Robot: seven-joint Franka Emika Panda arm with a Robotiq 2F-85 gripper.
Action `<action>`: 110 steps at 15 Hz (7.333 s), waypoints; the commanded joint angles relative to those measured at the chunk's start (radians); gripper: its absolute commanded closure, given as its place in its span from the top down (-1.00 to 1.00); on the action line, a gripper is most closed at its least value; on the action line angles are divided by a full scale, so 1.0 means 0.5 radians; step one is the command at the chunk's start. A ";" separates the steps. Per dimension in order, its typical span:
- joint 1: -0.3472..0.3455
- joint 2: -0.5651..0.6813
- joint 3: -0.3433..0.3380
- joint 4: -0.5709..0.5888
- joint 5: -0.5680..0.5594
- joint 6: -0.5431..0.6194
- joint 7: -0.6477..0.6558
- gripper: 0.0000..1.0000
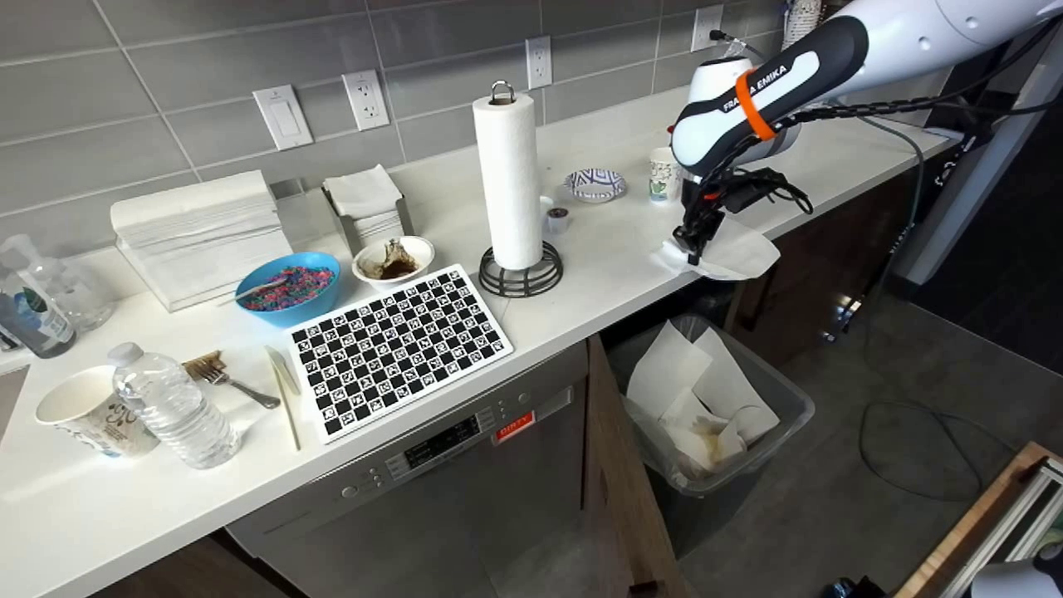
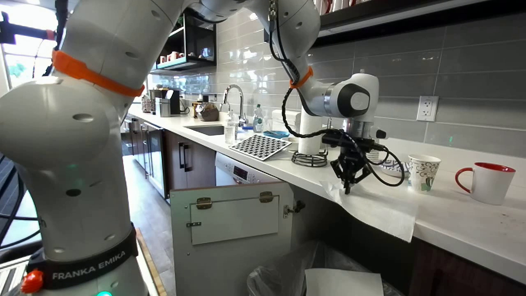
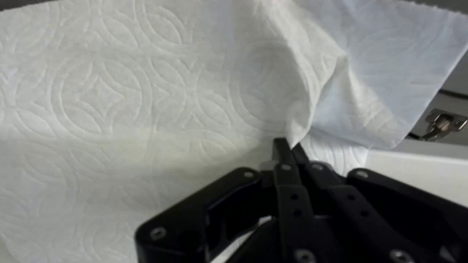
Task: Use the white napkin to wipe the counter.
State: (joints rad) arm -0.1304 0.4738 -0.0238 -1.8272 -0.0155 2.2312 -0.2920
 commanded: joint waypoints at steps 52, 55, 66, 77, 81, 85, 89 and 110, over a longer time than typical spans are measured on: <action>-0.005 0.215 0.069 0.711 0.345 0.330 0.086 -1.00; 0.011 0.295 0.062 0.761 0.287 0.323 0.139 -1.00; 0.059 0.465 0.030 0.828 0.173 0.415 0.338 -1.00; 0.199 0.565 -0.144 0.785 -0.087 0.654 0.570 -1.00; 0.238 0.578 -0.187 0.756 -0.151 0.645 0.638 -1.00; 0.250 0.588 -0.171 0.722 -0.157 0.622 0.645 -1.00; 0.260 0.568 -0.166 0.694 -0.188 0.554 0.597 -1.00; 0.176 0.004 -0.050 0.029 -0.308 -0.225 -0.008 -1.00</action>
State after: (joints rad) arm -0.0197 0.5354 -0.0686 -1.7255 -0.1483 2.1762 -0.2576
